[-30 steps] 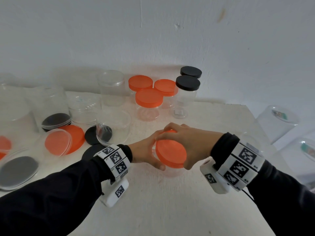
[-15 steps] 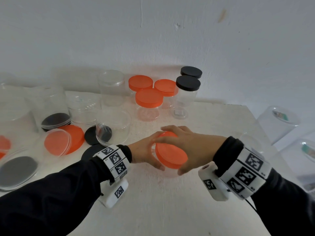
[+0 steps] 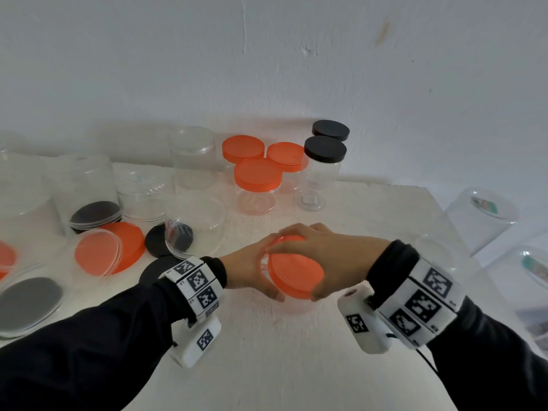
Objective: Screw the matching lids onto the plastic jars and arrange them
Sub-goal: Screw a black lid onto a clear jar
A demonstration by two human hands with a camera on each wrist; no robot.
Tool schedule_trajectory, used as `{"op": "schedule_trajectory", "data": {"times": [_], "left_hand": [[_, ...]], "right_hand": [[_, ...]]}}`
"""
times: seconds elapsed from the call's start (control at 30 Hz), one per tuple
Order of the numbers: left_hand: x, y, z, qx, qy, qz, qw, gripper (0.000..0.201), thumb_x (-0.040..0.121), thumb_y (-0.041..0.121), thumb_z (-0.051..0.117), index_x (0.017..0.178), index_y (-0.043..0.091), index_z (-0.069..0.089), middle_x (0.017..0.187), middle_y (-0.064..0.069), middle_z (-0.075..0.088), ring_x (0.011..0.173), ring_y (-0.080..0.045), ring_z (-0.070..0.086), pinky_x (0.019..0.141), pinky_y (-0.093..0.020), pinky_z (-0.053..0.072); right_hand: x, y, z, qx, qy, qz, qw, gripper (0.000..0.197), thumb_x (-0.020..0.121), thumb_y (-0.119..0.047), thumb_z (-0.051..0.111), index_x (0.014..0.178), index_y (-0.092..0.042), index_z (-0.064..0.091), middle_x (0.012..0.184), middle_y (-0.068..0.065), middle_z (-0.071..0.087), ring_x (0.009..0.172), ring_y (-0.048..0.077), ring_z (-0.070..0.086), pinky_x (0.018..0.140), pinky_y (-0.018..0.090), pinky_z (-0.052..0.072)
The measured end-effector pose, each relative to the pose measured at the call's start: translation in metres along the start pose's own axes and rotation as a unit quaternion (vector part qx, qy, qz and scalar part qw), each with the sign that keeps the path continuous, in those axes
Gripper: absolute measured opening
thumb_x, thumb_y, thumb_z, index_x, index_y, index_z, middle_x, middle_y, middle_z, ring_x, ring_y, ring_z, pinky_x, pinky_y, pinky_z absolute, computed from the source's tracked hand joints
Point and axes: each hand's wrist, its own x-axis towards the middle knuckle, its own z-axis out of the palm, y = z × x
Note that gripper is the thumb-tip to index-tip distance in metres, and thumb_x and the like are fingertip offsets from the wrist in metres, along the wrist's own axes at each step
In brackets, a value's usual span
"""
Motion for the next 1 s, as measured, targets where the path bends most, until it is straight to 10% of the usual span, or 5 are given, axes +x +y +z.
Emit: {"op": "schedule_trajectory", "data": {"times": [0.23,0.43,0.7,0.87,1.0], "left_hand": [[-0.001,0.002,0.001,-0.003,0.008,-0.004,1.000,0.095,0.061,0.009,0.085,0.132,0.032,0.027,0.122,0.019,0.045,0.110,0.005,0.047,0.084,-0.005,0.041],[-0.002,0.002,0.001,-0.004,0.012,-0.006,1.000,0.093,0.059,0.008,0.085,0.130,0.031,0.030,0.120,0.018,0.046,0.110,0.001,0.047,0.084,-0.008,0.041],[-0.003,0.004,0.002,-0.026,0.009,-0.004,1.000,0.093,0.060,0.005,0.085,0.129,0.033,0.029,0.122,0.018,0.046,0.108,0.008,0.048,0.078,-0.004,0.043],[-0.003,0.004,0.002,-0.008,0.016,-0.002,1.000,0.095,0.059,0.009,0.086,0.132,0.030,0.029,0.124,0.016,0.045,0.110,0.002,0.047,0.080,-0.006,0.043],[-0.003,0.003,0.001,0.009,0.021,0.002,1.000,0.095,0.057,0.012,0.087,0.130,0.033,0.031,0.121,0.019,0.048,0.111,0.004,0.046,0.084,-0.009,0.040]], "right_hand": [[0.008,-0.021,0.021,-0.076,0.164,0.153,0.972,0.075,0.074,-0.071,0.049,0.134,-0.029,0.033,0.118,0.004,0.040,0.089,0.022,0.041,0.071,0.031,0.036],[-0.003,0.001,0.003,0.014,0.021,0.012,1.000,0.089,0.074,-0.049,0.070,0.142,-0.047,0.013,0.151,-0.010,0.006,0.135,0.022,0.016,0.104,0.045,0.035],[0.006,-0.019,0.023,-0.087,0.181,0.147,0.968,0.073,0.075,-0.072,0.046,0.133,-0.029,0.035,0.114,0.003,0.042,0.084,0.021,0.040,0.068,0.031,0.034],[-0.002,-0.001,0.017,-0.031,0.096,0.043,0.994,0.083,0.075,-0.066,0.057,0.142,-0.043,0.013,0.149,-0.002,0.016,0.128,0.025,0.029,0.092,0.040,0.041],[-0.002,0.005,0.014,-0.014,0.064,0.009,0.998,0.081,0.073,-0.049,0.069,0.137,-0.053,0.019,0.145,-0.009,0.015,0.123,0.022,0.026,0.094,0.040,0.043]]}}
